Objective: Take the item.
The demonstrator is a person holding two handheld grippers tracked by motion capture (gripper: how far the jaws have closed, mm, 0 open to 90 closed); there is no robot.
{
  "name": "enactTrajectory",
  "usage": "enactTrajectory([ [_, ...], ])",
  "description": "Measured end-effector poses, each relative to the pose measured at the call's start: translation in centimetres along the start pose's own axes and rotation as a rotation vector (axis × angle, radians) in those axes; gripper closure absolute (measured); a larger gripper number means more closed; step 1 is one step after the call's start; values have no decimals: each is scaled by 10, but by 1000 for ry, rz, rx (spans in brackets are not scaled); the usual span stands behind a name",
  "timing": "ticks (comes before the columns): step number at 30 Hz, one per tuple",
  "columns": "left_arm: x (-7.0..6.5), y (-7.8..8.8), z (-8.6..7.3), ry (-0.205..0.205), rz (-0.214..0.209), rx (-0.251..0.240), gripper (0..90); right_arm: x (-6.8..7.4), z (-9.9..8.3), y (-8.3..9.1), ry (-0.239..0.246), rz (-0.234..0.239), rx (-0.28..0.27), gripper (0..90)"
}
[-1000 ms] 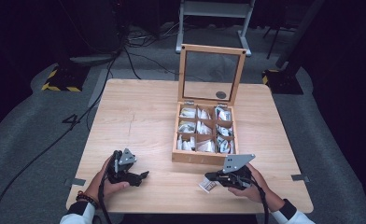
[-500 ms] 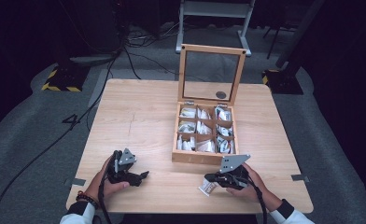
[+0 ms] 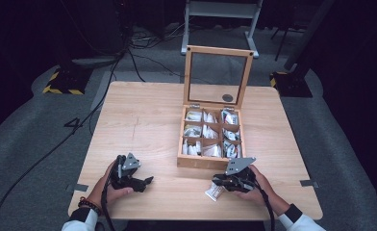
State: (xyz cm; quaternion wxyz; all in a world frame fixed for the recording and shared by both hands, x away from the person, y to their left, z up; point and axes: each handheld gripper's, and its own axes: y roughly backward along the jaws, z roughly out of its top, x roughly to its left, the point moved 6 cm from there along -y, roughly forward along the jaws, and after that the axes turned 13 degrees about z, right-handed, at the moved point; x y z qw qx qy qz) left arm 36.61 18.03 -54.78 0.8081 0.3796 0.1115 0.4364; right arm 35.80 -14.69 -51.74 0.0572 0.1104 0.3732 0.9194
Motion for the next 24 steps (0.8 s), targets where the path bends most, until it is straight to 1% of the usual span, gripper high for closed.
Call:
enactTrajectory([
  [2, 0, 0, 0, -1, 0, 0, 133, 0, -1, -2, 2, 4, 12, 729],
  [4, 0, 0, 0, 0, 0, 0, 133, 0, -2, -3, 9, -10, 19, 688],
  [7, 0, 0, 0, -1, -1, 1, 133, 0, -1, -2, 12, -10, 12, 649],
  [10, 0, 0, 0, 0, -1, 0, 133, -1, 0, 0, 18, -18, 14, 567],
  [13, 0, 0, 0, -2, -3, 0, 133, 1, 3, 4, 28, 1, -9, 502],
  [16, 0, 0, 0, -2, -3, 0, 133, 3, 6, 9, 33, 8, -27, 448],
  [19, 0, 0, 0, -1, -3, 1, 132, 3, 10, 14, 46, 1, -47, 375],
  [22, -1, -1, 1, 5, 1, 2, 132, 4, 13, 19, 53, -9, -61, 334],
  [24, -2, -1, 2, 5, 5, 0, 133, 5, 14, 22, 58, -11, -70, 323],
])
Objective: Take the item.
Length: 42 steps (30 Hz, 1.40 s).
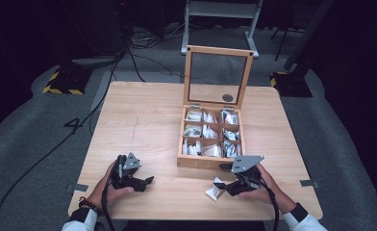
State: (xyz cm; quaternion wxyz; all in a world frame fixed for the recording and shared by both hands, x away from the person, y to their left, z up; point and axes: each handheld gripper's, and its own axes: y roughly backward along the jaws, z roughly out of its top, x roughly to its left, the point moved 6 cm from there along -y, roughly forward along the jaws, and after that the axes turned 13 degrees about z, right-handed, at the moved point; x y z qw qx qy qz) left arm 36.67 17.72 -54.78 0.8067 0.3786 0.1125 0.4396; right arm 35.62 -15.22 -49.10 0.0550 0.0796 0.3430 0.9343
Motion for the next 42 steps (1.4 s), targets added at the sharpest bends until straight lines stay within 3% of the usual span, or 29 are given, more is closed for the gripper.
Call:
enactTrajectory([
  [6, -2, 2, 3, -31, -16, 43, 169, 1, 7, 12, 1, 2, -43, 312],
  [11, -5, 2, 5, -74, -58, 50, 170, -4, 13, 29, -7, -34, -90, 305],
  [15, -6, 2, 10, -85, -53, 43, 184, -11, 14, 42, -30, -69, -121, 288],
  [24, 2, 7, 34, -49, -55, -36, 185, -29, 14, 67, -53, -167, -160, 290],
  [31, 4, 7, 57, -60, -68, -74, 180, -53, 9, 86, -104, -249, -176, 295],
  [42, 10, 3, 98, -53, -56, -138, 178, -87, 3, 108, -162, -325, -186, 296],
])
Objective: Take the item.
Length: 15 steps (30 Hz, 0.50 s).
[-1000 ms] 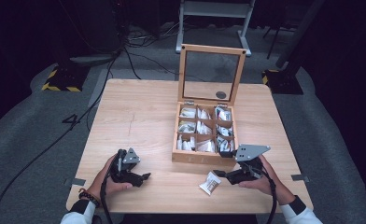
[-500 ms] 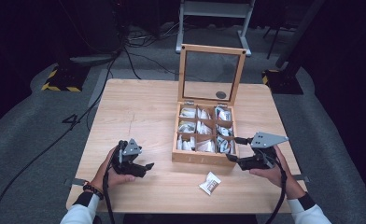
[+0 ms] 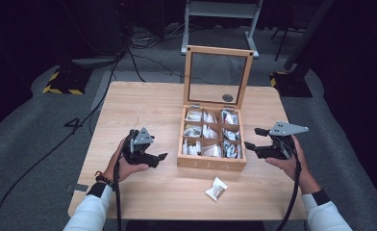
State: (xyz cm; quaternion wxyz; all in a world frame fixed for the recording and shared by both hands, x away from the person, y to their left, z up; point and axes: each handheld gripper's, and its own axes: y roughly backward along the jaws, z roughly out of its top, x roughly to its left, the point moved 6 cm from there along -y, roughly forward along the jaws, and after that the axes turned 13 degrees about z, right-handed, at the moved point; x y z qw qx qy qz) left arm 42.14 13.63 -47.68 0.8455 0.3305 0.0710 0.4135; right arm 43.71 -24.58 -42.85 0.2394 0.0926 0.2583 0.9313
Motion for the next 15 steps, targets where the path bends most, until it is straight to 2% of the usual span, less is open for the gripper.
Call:
enactTrajectory([
  [2, 3, -1, 9, -7, 10, -14, 179, -6, 0, 0, -17, -9, 6, 295],
  [7, 11, -7, 30, 10, 19, -53, 175, -21, 3, -3, -70, -27, 15, 263],
  [9, 14, -12, 39, 6, 10, -51, 169, -27, 8, -5, -84, -48, 13, 264],
  [11, 17, -16, 47, -7, 25, -56, 164, -32, 14, -6, -92, -52, -4, 272],
  [15, 22, -24, 61, -6, 32, -56, 169, -41, 23, -9, -98, -68, -25, 276],
])
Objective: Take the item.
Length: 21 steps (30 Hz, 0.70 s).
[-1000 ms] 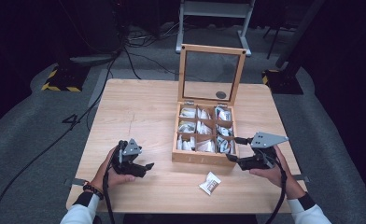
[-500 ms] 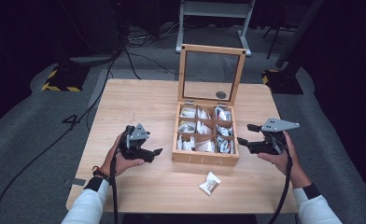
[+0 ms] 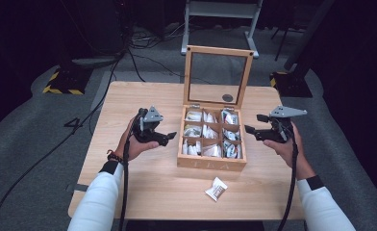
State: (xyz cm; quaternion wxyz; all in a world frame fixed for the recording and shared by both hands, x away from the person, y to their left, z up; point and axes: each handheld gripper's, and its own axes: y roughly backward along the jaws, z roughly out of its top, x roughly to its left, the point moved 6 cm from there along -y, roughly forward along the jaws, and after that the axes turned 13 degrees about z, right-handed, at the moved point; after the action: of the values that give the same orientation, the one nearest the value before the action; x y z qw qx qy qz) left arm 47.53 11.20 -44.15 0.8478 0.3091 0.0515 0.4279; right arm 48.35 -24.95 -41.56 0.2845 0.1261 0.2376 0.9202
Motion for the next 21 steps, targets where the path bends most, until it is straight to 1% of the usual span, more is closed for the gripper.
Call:
enactTrajectory([
  [1, 1, -3, 3, 9, 1, -1, 170, -2, 2, -1, 0, -3, -2, 277],
  [2, 2, -5, 6, 9, 5, -2, 172, -3, 4, -3, 5, -11, -2, 277],
  [5, 6, -11, 15, 29, 3, -9, 175, -9, 10, -6, 20, -39, -1, 284],
  [8, 11, -18, 24, 44, 6, -9, 177, -16, 19, -8, 12, -53, -23, 288],
  [10, 14, -24, 29, 49, 14, -7, 181, -22, 25, -8, 15, -77, -41, 290],
  [11, 16, -26, 32, 61, 13, -6, 182, -25, 28, -8, 18, -89, -54, 295],
  [12, 17, -29, 34, 63, 19, -5, 186, -28, 31, -8, 15, -93, -63, 295],
  [13, 19, -32, 37, 58, 31, 3, 189, -32, 33, -8, 10, -97, -66, 297],
  [15, 22, -38, 41, 63, 40, 10, 189, -37, 37, -10, 4, -107, -66, 300],
  [16, 23, -40, 43, 64, 49, 12, 191, -38, 39, -11, 0, -105, -63, 300],
  [19, 26, -48, 49, 86, 47, 18, 192, -43, 44, -18, 8, -104, -39, 302],
  [21, 29, -53, 53, 82, 56, 25, 193, -45, 46, -24, 7, -103, -26, 303],
])
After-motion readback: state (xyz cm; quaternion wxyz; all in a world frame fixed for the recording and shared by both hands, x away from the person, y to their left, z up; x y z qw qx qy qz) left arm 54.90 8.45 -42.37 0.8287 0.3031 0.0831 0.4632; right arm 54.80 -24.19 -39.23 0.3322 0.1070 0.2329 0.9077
